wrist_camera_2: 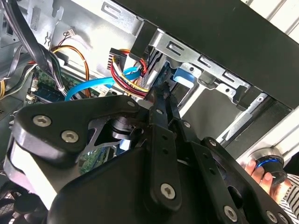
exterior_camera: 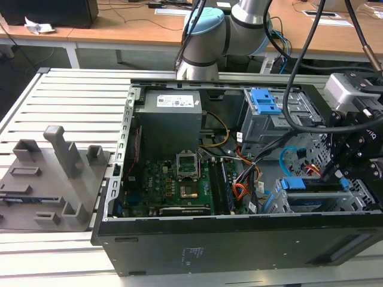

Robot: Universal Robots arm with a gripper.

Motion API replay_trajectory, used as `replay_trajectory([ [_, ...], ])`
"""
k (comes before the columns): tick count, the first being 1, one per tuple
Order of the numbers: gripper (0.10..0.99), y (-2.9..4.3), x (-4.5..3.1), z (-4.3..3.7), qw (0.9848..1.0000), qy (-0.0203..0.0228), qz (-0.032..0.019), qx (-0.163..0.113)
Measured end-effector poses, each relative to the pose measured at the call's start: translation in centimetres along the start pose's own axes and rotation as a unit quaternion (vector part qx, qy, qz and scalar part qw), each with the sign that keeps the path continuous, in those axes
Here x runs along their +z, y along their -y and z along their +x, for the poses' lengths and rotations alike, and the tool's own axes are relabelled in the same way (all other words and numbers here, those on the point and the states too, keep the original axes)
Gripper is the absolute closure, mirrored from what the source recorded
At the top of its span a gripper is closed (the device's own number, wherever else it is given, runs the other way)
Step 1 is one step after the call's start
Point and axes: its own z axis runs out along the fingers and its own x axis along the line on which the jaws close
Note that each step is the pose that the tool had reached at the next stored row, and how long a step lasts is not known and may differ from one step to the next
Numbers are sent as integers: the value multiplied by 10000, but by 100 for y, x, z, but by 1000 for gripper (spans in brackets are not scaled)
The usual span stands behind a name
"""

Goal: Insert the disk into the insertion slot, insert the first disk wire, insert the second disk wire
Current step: 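Insert the first disk wire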

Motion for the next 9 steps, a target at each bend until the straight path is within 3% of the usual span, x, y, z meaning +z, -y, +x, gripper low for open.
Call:
replay_trajectory([
  [8, 914, 6, 18, 0, 10000, 7, -2, 1],
  [9, 847, 6, 15, 0, 10000, 5, -1, 1],
])
